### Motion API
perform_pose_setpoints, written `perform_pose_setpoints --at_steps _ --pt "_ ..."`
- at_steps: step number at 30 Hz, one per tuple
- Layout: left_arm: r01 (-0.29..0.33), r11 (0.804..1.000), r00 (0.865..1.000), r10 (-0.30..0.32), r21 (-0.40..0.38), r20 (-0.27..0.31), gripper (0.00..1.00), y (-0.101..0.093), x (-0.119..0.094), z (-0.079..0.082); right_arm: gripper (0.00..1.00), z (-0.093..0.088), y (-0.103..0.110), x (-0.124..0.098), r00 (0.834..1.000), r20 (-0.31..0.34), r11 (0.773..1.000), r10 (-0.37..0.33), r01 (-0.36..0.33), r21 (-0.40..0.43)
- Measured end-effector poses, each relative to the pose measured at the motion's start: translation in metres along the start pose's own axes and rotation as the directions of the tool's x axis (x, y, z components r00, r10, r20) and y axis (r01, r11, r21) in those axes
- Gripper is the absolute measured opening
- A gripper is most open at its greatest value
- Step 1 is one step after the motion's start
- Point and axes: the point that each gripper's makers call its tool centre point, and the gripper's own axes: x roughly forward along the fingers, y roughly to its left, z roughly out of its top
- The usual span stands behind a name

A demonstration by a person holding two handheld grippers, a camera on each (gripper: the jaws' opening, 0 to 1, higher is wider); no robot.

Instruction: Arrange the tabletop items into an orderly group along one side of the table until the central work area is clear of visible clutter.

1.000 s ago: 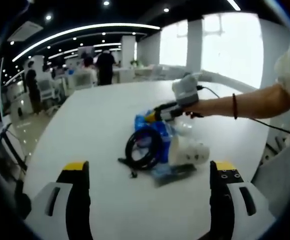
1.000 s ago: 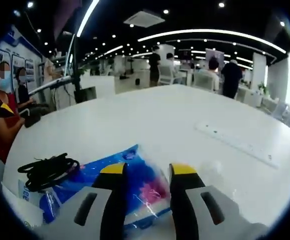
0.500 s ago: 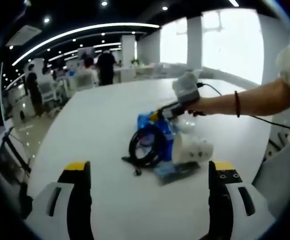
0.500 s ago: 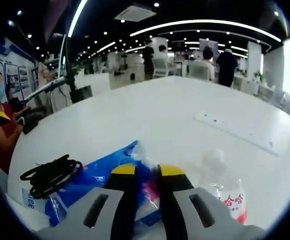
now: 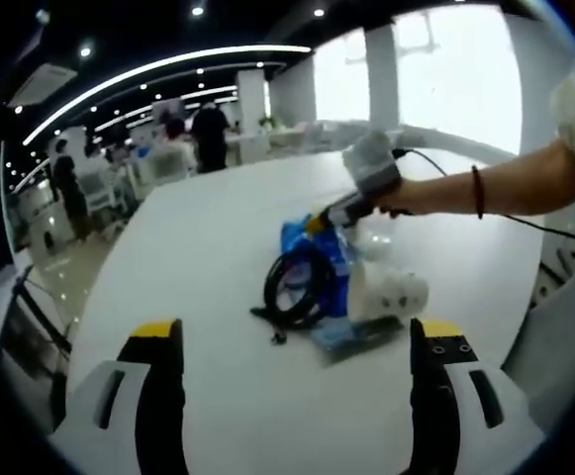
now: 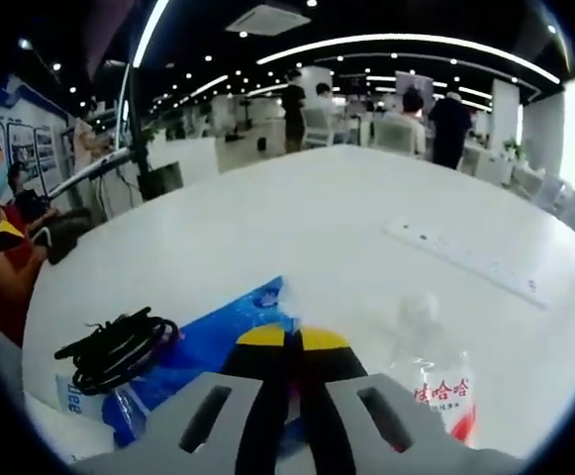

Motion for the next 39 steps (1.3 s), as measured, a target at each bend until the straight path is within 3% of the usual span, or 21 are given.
perform_pose_setpoints --at_steps 5,19,30,34,39 --pt "0.010 1.000 1.000 -0.010 0.004 0.005 0.92 -0.002 0.000 0.002 0.01 0.002 -0.001 -0.008 1.000 -0.013 0.996 0.001 0.000 0.093" --pt "0.032 0.999 0.999 -0.032 0.019 0.015 0.92 -0.008 0.001 0.006 0.01 0.014 -0.009 -0.031 0.998 -0.031 0.978 -0.050 0.055 0.201" --pt "0.029 0.999 0.999 -0.030 0.032 0.027 0.92 -0.009 -0.001 0.009 0.01 0.022 -0.017 -0.055 0.994 -0.032 0.974 -0.105 0.109 0.200" --pt "0.030 0.999 0.999 -0.031 0.043 0.026 0.92 -0.010 -0.001 0.010 0.01 0.028 -0.025 -0.066 0.986 -0.035 0.978 -0.164 0.167 0.127" --pt "0.028 0.998 0.999 -0.030 0.048 0.032 0.93 -0.010 -0.001 0.011 0.01 0.034 -0.030 -0.079 0.981 -0.035 0.980 -0.191 0.193 0.055"
